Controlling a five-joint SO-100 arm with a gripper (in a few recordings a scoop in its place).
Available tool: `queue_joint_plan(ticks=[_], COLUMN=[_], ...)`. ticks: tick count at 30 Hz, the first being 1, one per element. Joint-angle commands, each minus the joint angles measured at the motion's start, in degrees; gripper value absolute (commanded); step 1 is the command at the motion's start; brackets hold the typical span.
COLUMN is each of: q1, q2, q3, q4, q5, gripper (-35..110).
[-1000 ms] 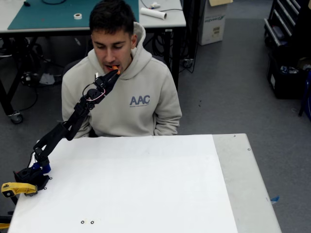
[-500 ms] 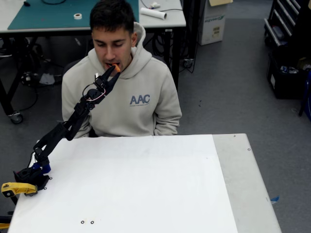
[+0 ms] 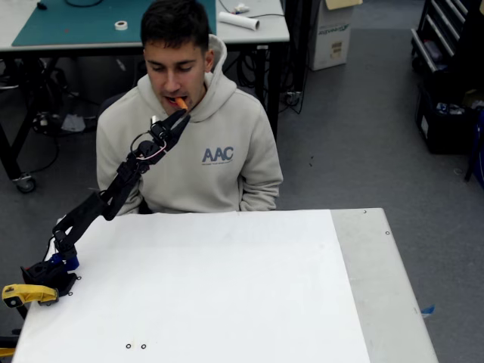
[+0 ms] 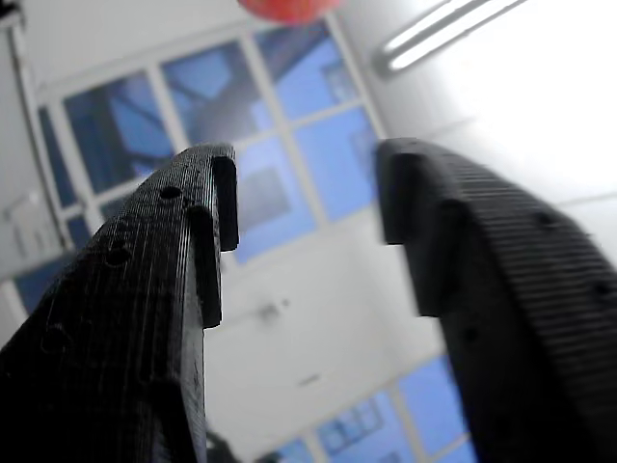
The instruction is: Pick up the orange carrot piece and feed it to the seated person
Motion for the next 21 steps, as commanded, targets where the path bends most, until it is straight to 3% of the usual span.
queue_joint_plan(ticks=[1,12,21], q1=[0.44,-0.53,-0.53], q2=[2.72,3.25,18.11], q3=[-4.04,-0.97,24.26], q4=[-0.97,-0.18,-0.70], q5=[-0.26,0.53,0.62], gripper=[-4,-2,-2])
